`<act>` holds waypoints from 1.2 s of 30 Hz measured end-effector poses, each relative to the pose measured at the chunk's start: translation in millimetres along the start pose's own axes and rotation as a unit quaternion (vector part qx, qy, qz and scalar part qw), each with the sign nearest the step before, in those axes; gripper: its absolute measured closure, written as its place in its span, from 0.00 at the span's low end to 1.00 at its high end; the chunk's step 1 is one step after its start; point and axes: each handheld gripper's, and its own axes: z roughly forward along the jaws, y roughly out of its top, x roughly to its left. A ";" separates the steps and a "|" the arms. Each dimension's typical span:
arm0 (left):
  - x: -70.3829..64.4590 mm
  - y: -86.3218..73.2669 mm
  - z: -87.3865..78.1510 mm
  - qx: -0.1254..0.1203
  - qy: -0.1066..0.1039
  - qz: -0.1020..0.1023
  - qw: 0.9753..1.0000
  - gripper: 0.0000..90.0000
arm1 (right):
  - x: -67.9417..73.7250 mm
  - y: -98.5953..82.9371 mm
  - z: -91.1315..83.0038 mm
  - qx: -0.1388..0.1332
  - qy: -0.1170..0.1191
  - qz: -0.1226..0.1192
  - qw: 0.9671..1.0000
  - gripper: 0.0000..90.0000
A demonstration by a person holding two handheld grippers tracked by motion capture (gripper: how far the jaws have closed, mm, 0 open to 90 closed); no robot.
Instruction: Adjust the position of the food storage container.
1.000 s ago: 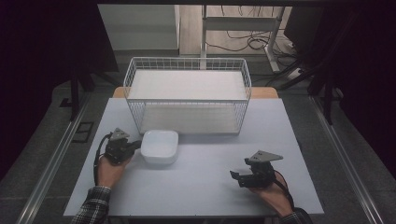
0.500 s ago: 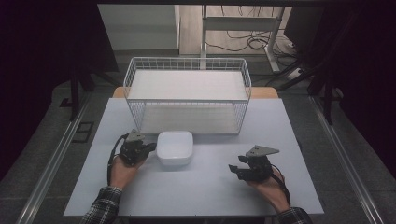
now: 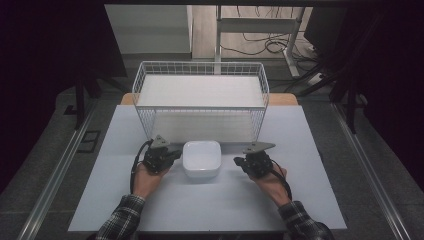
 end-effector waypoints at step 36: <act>-30.4 -20.6 -24.5 0.018 -0.012 0.000 1.000 0.89 | 5.4 5.8 18.9 0.036 -0.014 -0.010 0.999 0.91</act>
